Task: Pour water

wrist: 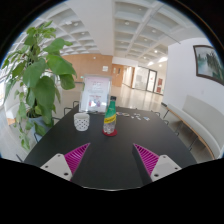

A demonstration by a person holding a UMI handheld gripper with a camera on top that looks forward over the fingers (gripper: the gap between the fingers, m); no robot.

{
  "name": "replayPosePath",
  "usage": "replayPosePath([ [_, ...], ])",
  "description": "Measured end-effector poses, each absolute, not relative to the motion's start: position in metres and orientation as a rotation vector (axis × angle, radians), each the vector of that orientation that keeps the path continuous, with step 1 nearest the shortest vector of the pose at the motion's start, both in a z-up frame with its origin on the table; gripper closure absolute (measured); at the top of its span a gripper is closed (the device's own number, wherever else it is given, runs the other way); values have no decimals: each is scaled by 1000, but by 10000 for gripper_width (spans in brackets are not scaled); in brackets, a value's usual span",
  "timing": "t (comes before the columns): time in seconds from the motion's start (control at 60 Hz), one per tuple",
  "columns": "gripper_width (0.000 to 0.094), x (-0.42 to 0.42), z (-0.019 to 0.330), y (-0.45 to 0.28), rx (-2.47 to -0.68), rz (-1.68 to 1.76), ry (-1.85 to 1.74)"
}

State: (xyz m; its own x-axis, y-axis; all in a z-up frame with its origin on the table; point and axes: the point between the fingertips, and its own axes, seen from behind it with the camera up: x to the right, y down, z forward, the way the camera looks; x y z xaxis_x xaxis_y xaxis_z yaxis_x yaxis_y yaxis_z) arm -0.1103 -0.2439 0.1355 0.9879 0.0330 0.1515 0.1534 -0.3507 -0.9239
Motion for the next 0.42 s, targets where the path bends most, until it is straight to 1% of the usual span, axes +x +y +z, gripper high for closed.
replayPosePath([
  [0.167,82,-116,147,-283,-1899,-130,-160],
  [0.417,84,-128,150,-300,-1911,-41,-95],
])
